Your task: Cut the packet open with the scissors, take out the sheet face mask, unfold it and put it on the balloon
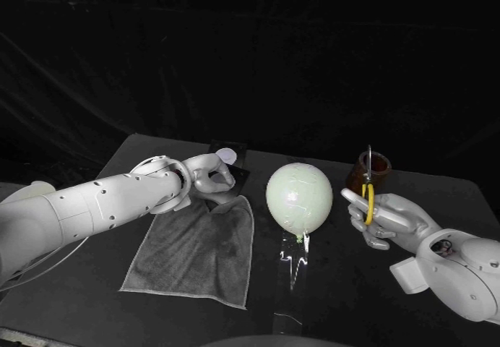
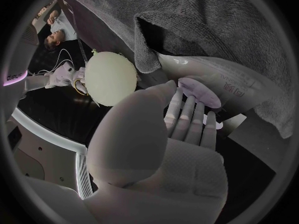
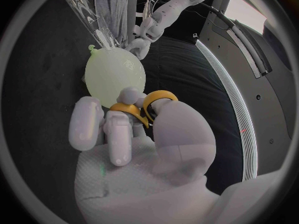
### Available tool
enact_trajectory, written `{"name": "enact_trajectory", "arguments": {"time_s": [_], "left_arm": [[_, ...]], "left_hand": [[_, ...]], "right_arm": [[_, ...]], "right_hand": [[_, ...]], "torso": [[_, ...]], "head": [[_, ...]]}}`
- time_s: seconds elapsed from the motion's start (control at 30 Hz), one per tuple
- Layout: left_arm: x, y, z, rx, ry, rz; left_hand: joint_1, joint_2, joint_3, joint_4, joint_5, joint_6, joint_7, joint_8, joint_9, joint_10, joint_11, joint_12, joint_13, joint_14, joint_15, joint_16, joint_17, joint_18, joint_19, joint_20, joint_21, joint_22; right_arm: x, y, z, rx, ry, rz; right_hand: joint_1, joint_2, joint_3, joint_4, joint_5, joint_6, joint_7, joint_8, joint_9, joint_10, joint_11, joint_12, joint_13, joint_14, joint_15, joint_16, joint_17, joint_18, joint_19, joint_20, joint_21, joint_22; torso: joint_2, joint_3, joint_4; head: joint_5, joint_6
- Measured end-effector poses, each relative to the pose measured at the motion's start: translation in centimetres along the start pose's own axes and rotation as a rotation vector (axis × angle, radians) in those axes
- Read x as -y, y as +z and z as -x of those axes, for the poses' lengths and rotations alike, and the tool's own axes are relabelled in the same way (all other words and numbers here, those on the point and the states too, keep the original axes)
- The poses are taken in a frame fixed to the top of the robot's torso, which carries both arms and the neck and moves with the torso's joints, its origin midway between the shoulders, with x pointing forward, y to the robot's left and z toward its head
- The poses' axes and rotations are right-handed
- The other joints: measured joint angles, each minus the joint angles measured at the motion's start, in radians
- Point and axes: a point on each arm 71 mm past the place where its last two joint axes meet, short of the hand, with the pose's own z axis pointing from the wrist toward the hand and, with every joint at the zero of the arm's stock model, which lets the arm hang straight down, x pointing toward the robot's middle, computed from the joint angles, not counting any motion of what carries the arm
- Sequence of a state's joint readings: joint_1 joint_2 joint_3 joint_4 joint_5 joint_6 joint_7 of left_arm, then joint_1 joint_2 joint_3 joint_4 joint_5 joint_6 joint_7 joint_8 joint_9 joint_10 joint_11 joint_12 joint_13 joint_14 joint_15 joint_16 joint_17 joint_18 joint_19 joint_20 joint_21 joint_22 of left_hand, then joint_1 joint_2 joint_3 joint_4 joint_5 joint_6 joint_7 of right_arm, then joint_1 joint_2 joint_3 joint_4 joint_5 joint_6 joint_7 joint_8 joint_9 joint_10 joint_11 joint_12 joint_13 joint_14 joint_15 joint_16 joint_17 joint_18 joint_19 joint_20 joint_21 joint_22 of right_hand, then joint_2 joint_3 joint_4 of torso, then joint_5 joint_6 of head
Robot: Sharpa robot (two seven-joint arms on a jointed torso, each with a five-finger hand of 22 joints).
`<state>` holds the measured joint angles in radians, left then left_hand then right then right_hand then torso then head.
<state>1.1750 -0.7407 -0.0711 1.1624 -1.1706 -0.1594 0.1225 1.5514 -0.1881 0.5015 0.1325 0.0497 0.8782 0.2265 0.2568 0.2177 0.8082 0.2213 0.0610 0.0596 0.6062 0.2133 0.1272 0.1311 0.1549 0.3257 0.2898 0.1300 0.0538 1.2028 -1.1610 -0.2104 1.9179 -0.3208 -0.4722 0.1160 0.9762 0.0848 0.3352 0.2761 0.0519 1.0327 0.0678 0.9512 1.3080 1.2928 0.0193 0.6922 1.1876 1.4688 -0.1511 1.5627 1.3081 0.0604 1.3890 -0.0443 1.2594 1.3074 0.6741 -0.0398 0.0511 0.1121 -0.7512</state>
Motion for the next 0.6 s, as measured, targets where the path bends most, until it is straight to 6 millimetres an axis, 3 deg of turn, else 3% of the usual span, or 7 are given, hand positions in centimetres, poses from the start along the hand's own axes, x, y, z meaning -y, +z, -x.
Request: {"name": "enact_trajectory", "arguments": {"time_s": [0.07,0.4,0.47,0.53,0.6], "left_arm": [[-0.1,-0.4,-0.1,0.0,-0.012,-0.005],[-0.6,-1.8,0.0,0.002,-0.034,-0.004],[-0.6,-2.0,0.1,0.009,-0.03,-0.006],[-0.7,-2.1,0.3,0.019,-0.021,-0.011],[-0.8,-2.2,0.4,0.029,-0.01,-0.017]], "left_hand": [[-0.012,-0.012,-0.009,0.0,0.0,-0.007,-0.007,-0.006,-0.003,0.0,0.0,0.0,0.0,-0.002,0.005,-0.001,0.0,0.0,0.0,0.0,0.0,0.0],[-0.015,-0.029,-0.03,-0.01,0.0,-0.014,-0.007,-0.011,-0.006,-0.004,0.004,0.0,0.0,-0.018,0.005,-0.01,-0.009,-0.001,-0.003,0.004,0.001,-0.003],[-0.016,-0.029,-0.043,-0.014,0.0,-0.022,-0.014,-0.016,-0.008,-0.013,0.013,0.0,0.0,-0.043,0.009,-0.019,-0.014,-0.001,-0.006,0.005,-0.005,-0.005],[-0.006,-0.04,-0.106,-0.02,0.0,-0.047,-0.022,-0.031,-0.014,-0.072,0.005,-0.004,-0.003,-0.118,0.004,-0.047,-0.03,-0.009,-0.038,0.001,-0.019,-0.01],[0.039,-0.018,-0.232,-0.005,0.0,-0.063,-0.027,-0.043,-0.019,-0.124,-0.008,-0.005,-0.005,-0.164,-0.004,-0.065,-0.04,-0.009,-0.059,0.0,-0.027,-0.013]], "right_arm": [[0.0,0.0,0.0,0.0,0.0,0.0],[0.0,0.0,0.0,0.001,-0.001,0.0],[0.0,0.0,0.0,0.001,-0.001,0.0],[0.0,0.0,0.1,0.001,-0.001,0.0],[0.0,0.0,0.1,0.001,-0.001,0.0]], "right_hand": [[0.0,0.0,0.0,0.0,0.0,0.0,0.0,0.0,0.0,0.0,0.0,0.0,0.0,0.0,0.0,0.0,0.0,0.0,0.0,0.0,0.0,0.0],[0.0,0.0,0.003,-0.003,0.0,0.0,0.0,0.0,0.0,0.0,0.0,0.0,0.0,0.0,0.0,-0.002,-0.001,0.0,0.0,0.0,0.0,0.0],[0.0,0.0,0.003,-0.003,0.0,0.0,0.0,0.0,0.0,0.0,0.0,0.0,0.0,0.0,0.0,-0.002,-0.001,0.0,0.0,0.0,0.0,0.0],[0.0,0.0,0.003,-0.003,0.0,0.0,0.0,0.0,0.0,0.0,0.0,0.0,0.0,0.0,0.0,-0.003,-0.001,0.0,0.0,0.0,0.0,0.001],[0.0,0.0,0.003,-0.003,0.0,0.0,0.0,0.0,0.0,0.0,0.0,0.0,0.0,0.0,0.0,-0.003,-0.001,-0.001,0.0,0.0,0.0,0.001]], "torso": [[0.0,0.0003,0.0001],[-0.002,0.0015,0.0003],[-0.003,0.0014,-0.0001],[-0.003,0.0015,-0.0003],[-0.002,0.0015,-0.0004]], "head": [[0.001,-0.001],[0.004,0.002],[0.004,0.005],[0.004,0.007],[0.004,0.008]]}}
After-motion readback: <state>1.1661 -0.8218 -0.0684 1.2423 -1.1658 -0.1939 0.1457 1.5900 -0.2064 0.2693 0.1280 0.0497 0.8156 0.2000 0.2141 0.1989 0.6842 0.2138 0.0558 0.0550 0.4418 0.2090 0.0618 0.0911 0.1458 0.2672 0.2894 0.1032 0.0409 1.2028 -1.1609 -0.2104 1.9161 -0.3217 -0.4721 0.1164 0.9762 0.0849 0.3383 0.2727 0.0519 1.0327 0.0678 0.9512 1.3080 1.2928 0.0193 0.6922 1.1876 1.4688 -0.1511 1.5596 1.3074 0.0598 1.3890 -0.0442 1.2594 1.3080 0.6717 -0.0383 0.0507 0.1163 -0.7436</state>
